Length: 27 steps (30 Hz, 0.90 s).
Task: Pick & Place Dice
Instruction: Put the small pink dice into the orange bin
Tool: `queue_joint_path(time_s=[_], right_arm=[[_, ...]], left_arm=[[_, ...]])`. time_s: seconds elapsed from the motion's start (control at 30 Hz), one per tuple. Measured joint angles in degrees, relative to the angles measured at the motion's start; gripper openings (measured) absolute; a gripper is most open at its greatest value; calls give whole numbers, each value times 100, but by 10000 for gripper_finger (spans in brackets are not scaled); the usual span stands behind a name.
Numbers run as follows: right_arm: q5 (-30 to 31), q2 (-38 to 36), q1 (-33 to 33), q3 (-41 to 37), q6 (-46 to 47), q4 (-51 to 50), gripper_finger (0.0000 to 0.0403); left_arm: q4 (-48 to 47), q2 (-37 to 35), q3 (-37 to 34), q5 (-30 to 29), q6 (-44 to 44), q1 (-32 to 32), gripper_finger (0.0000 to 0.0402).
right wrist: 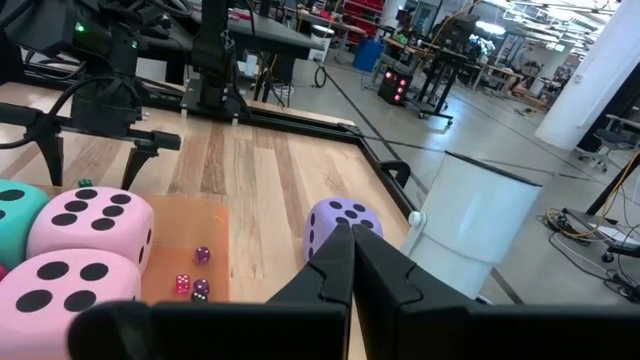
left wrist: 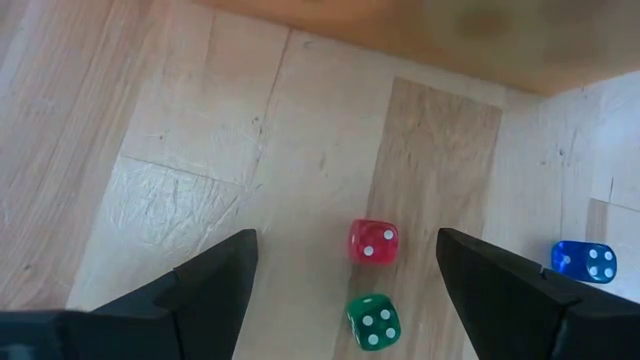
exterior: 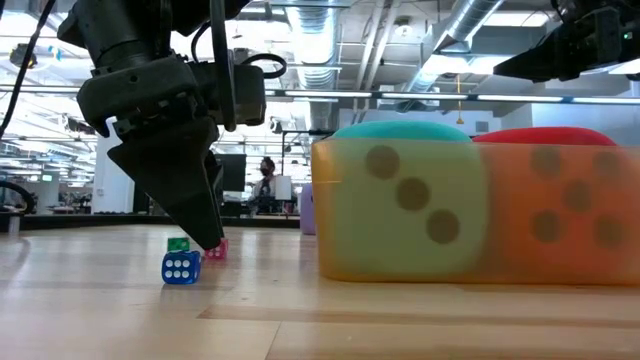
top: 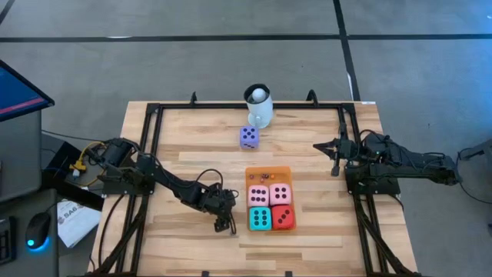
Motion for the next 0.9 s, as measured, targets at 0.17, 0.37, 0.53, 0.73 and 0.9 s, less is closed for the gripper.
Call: queue_joint_path(time_s=[0.17, 0.37, 0.53, 0.73, 0.9], right_arm=[[0, 0, 0, 0, -2, 0, 0], [1, 0, 0, 0, -2, -2, 0], [2, 0, 0, 0, -2, -2, 0], [0, 0, 0, 0, -2, -2, 0], [1, 0, 2, 0, -2, -2, 0]], left_arm=[[4, 2, 0, 2, 0, -2, 301], [7, 4, 0, 2, 0, -2, 294], [32, 11, -2, -24, -11, -4, 258], [59, 17, -4, 3, -13, -4, 216], [57, 20, -4, 19, -15, -4, 186]])
